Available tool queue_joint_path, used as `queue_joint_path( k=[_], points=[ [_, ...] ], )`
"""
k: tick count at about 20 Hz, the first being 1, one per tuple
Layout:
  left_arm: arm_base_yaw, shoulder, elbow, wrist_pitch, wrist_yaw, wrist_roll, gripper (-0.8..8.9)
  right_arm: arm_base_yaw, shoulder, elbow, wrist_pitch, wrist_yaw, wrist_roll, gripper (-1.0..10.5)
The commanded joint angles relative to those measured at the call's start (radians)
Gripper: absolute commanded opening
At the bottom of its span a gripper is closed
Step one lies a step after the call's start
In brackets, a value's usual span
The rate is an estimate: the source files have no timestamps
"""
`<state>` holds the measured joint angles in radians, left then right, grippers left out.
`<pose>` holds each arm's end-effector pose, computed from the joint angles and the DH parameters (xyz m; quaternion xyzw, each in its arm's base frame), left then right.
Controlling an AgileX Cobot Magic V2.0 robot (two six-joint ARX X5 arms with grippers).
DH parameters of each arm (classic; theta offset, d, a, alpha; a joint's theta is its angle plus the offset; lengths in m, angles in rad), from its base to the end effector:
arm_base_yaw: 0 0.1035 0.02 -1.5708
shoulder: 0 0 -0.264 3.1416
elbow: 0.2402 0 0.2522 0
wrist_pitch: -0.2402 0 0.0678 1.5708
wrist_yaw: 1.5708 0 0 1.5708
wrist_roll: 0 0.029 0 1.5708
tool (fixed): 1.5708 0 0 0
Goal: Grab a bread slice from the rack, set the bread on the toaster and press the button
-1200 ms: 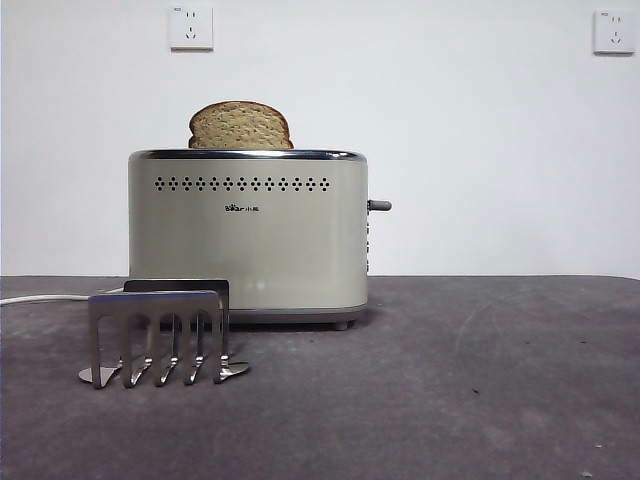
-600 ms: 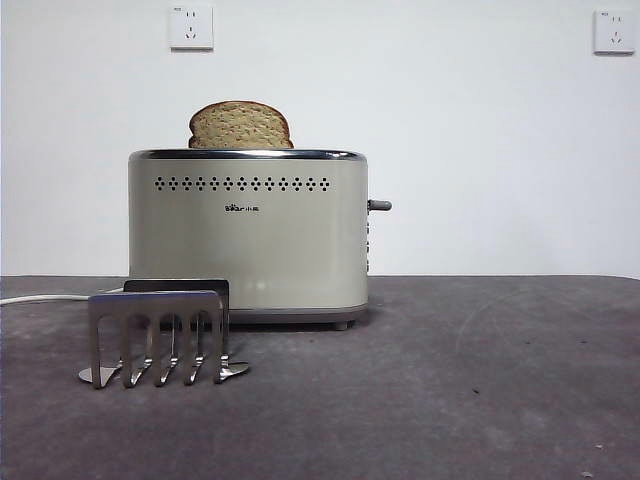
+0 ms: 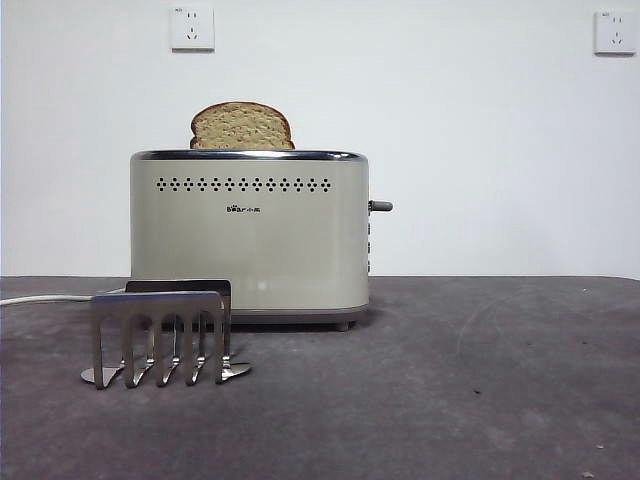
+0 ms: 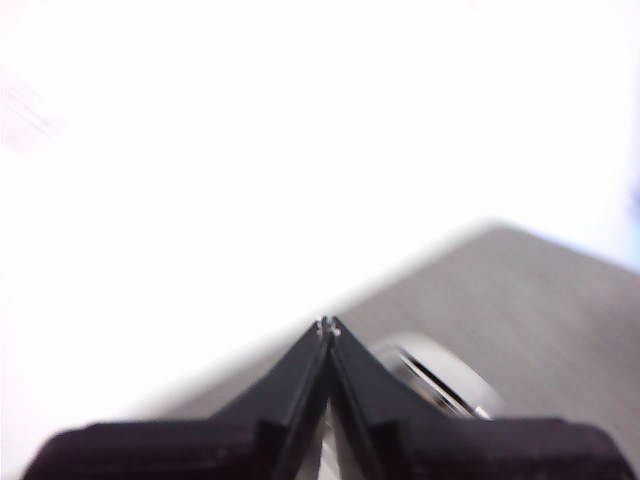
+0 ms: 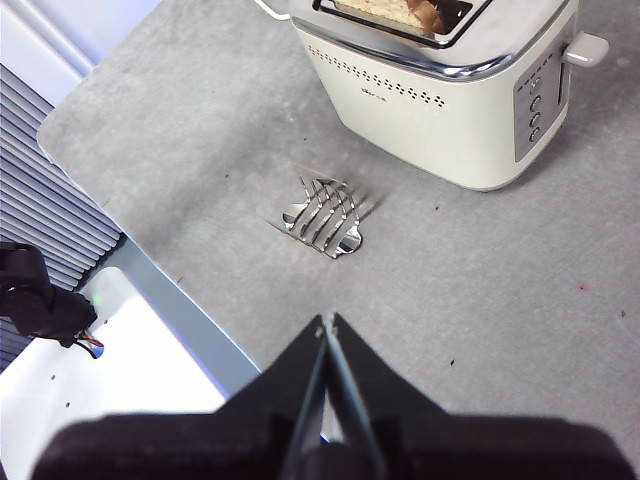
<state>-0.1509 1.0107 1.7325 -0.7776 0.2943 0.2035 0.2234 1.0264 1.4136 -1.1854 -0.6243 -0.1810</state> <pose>0.1168 -0.0263 0.5287 0.0970 0.0053 -0.2224 0.9701 0.1437 0.0500 0.4120 0.0012 0.3450 0.4118 0.8434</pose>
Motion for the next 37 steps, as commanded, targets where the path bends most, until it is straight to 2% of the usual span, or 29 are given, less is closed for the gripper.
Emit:
queue_joint_path(
  k=[1,4,8,12,16,24,32,37],
  points=[
    [0.092,-0.117,-0.196,0.255,-0.005,0.018,-0.03,0.0,0.0,-0.009,0.002,0.002,-0.011,0.0],
    [0.175,-0.297,-0.512,0.521,-0.011,0.019,-0.03,0.0,0.0,-0.009,0.002,0.002,-0.011,0.0],
    [0.232,-0.516,-0.942,0.776,-0.084,0.018,-0.03,0.0,0.0,-0.009,0.002,0.002,-0.011,0.0],
    [0.238,-0.69,-1.282,0.892,-0.095,0.008,-0.03,0.0,0.0,-0.009,0.002,0.002,-0.011,0.0],
    [0.238,-0.797,-1.488,0.897,-0.117,0.002,-0.03,0.0,0.0,-0.009,0.002,0.002,-0.011,0.0],
    [0.238,-0.953,-1.723,0.884,-0.164,-0.073,-0.03,0.0,0.0,-0.009,0.002,0.002,-0.011,0.0],
    [0.238,-1.009,-1.729,0.595,-0.159,-0.091,-0.03,0.0,0.0,-0.009,0.002,0.002,-0.011,0.0],
    [0.238,-1.009,-1.729,0.602,-0.156,-0.203,-0.03,0.0,0.0,-0.009,0.002,0.003,-0.011,0.0]
  ],
)
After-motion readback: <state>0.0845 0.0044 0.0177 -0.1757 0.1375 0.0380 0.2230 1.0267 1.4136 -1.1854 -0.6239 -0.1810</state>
